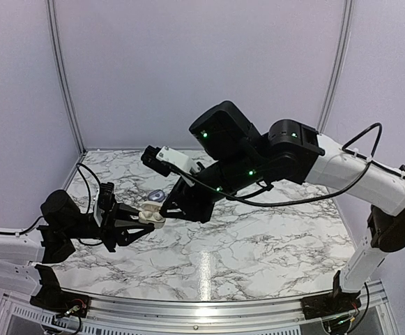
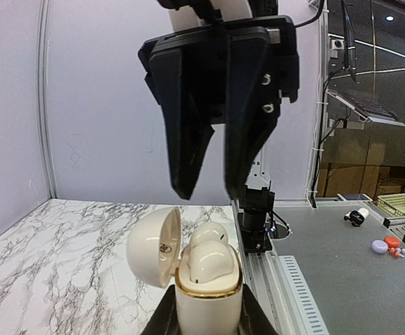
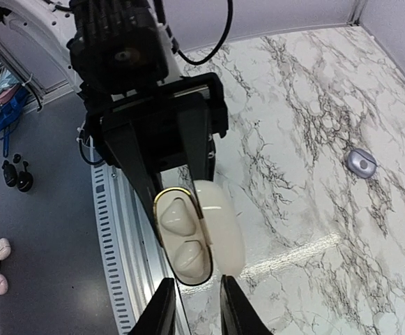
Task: Insert the wireless bluetooth earbuds into the charging case
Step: Adjust the right earbud in the right side groove of the charging case.
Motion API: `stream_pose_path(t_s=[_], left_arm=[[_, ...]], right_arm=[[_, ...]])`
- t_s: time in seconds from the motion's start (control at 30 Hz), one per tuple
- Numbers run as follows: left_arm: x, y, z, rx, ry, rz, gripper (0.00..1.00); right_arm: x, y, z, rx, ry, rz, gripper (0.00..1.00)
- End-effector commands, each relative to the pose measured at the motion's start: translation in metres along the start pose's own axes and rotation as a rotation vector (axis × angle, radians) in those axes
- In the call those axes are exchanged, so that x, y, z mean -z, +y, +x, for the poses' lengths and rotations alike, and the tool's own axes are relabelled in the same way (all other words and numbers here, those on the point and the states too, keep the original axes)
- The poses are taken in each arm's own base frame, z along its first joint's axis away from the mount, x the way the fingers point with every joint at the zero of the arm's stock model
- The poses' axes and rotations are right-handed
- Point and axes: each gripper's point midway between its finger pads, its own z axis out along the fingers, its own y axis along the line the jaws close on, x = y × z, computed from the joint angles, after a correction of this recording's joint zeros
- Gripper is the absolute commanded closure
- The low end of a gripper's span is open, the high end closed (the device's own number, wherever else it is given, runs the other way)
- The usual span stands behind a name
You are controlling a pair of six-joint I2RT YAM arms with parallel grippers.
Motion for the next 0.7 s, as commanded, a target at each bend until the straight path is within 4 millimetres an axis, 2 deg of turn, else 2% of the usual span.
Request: stream_pose_path(t_s=[0.0,0.43,0.67], left_arm=[[-0.003,-0.003,-0.027,-0.059,-0.069,0.016,1.0],[-0.004,-0.005,-0.026,-0.057,-0.063,0.032,1.0],[-0.002,-0.006,-0.027,-0.059,-0.068,0.028,1.0]], right_arm=[[0.009,0.026,-0.014,0.06,-0.045,-0.067,0.76],[-0.007,0.012,-0.011,0.052,-0.001,0.019,0.76],[-0.019,0.0,0.004,0.023,0.048,0.071,0.8]])
